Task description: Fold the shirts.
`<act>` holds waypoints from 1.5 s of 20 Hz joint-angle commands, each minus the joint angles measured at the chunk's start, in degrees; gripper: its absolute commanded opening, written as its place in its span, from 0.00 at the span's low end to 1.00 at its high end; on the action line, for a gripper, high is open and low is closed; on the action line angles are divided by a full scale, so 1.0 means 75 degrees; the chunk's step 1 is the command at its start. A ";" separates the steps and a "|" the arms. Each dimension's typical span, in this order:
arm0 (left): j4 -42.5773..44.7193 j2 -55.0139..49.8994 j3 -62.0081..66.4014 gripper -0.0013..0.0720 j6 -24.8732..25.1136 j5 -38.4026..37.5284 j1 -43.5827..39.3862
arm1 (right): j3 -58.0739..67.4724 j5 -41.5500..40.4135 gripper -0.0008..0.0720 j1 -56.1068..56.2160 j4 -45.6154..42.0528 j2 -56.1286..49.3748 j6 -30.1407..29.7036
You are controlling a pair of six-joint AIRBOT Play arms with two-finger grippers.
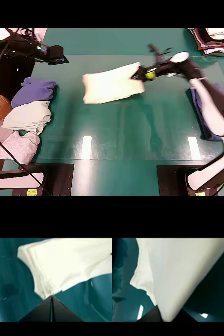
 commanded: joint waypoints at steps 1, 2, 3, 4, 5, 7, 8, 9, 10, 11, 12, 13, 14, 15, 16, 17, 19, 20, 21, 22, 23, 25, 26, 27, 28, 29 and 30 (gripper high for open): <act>0.0009 0.0006 0.0000 0.05 0.0102 0.0242 -0.0644 | -0.0965 -0.0154 0.03 -0.1926 -0.1037 0.1419 0.0227; 0.0009 0.0006 0.0000 0.05 0.0102 0.0318 -0.0764 | -0.1227 -0.0221 0.03 -0.2518 -0.1113 0.1722 0.0230; 0.0003 0.0006 0.0000 0.05 0.0099 0.0385 -0.0871 | -0.1472 -0.0338 0.03 -0.3101 -0.1139 0.1999 0.0230; 0.0003 0.0006 0.0000 0.05 0.0099 0.0440 -0.0959 | -0.1699 -0.0469 0.03 -0.3710 -0.1131 0.2264 0.0233; 0.0006 0.0006 0.0000 0.05 0.0099 0.0513 -0.1049 | -0.1874 -0.0603 0.03 -0.4214 -0.1131 0.2483 0.0233; 0.0006 0.0006 0.0000 0.05 0.0099 0.0670 -0.1204 | -0.2113 -0.0842 0.03 -0.5141 -0.1125 0.2847 0.0230; 0.0003 0.0006 0.0000 0.05 0.0099 0.0761 -0.1259 | -0.2087 -0.0831 0.03 -0.5520 -0.1128 0.2917 0.0230; -0.0003 0.0003 0.0000 0.05 0.0099 0.0839 -0.1282 | -0.1990 -0.0743 0.03 -0.5779 -0.1125 0.2932 0.0227; 0.0000 0.0003 0.0000 0.05 0.0099 0.0903 -0.1294 | -0.1842 -0.0629 0.03 -0.5995 -0.1125 0.2932 0.0224; -0.0029 0.0003 0.0000 0.05 0.0099 0.0921 -0.1294 | -0.1658 -0.0562 0.03 -0.6135 -0.1128 0.2929 0.0219; -0.0023 0.0003 0.0000 0.05 0.0099 0.0921 -0.1294 | -0.1448 -0.0545 0.03 -0.6204 -0.1125 0.2929 0.0219; -0.0023 0.0003 0.0000 0.05 0.0099 0.0918 -0.1294 | -0.1198 -0.0533 0.03 -0.6237 -0.1122 0.2929 0.0219; -0.0023 0.0003 0.0000 0.05 0.0099 0.0918 -0.1294 | -0.0880 -0.0469 0.03 -0.6234 -0.1119 0.2929 0.0221; -0.0023 0.0003 0.0000 0.05 0.0099 0.0915 -0.1294 | -0.0539 -0.0335 0.03 -0.6234 -0.1110 0.2932 0.0224; -0.0023 0.0003 0.0000 0.05 0.0099 0.0909 -0.1294 | -0.0233 -0.0149 0.03 -0.6234 -0.1043 0.2932 0.0227; -0.0023 0.0003 0.0000 0.05 0.0099 0.0912 -0.1294 | 0.0050 0.0029 0.03 -0.6234 -0.0979 0.2932 0.0230; -0.0020 0.0003 0.0000 0.05 0.0102 0.0912 -0.1294 | 0.0597 0.0472 0.03 -0.6271 -0.0991 0.2932 0.0233; -0.0020 0.0003 0.0000 0.05 0.0102 0.0909 -0.1294 | 0.0796 0.0688 0.03 -0.6315 -0.0997 0.2932 0.0233; -0.0020 0.0003 0.0000 0.05 0.0102 0.0889 -0.1294 | 0.0950 0.0938 0.03 -0.6321 -0.1017 0.2932 0.0233; -0.0023 -0.0003 0.0000 0.05 0.0102 0.0886 -0.1294 | 0.1014 0.1177 0.03 -0.6403 -0.1023 0.2940 0.0233; -0.0026 -0.0003 0.0000 0.05 0.0102 0.0871 -0.1294 | 0.0970 0.1413 0.03 -0.6490 -0.1043 0.2981 0.0236; -0.0020 -0.0003 0.0000 0.05 0.0105 0.0784 -0.1294 | 0.0635 0.1754 0.03 -0.6679 -0.1483 0.3182 0.0318; -0.0020 -0.0003 0.0000 0.05 0.0105 0.0737 -0.1294 | 0.0323 0.1804 0.03 -0.6787 -0.1760 0.3366 0.0326; -0.0017 -0.0003 0.0000 0.05 0.0108 0.0702 -0.1294 | -0.0061 0.1845 0.03 -0.6936 -0.2031 0.3590 0.0326; -0.0020 -0.0003 0.0000 0.05 0.0111 0.0694 -0.1294 | -0.0437 0.1912 0.03 -0.7099 -0.2320 0.3809 0.0323; -0.0020 -0.0003 0.0000 0.05 0.0114 0.0694 -0.1294 | -0.0883 0.1988 0.03 -0.7277 -0.2661 0.4068 0.0323; -0.0020 -0.0003 0.0000 0.05 0.0169 0.0694 -0.1294 | -0.1358 0.2057 0.03 -0.7466 -0.3016 0.4336 0.0323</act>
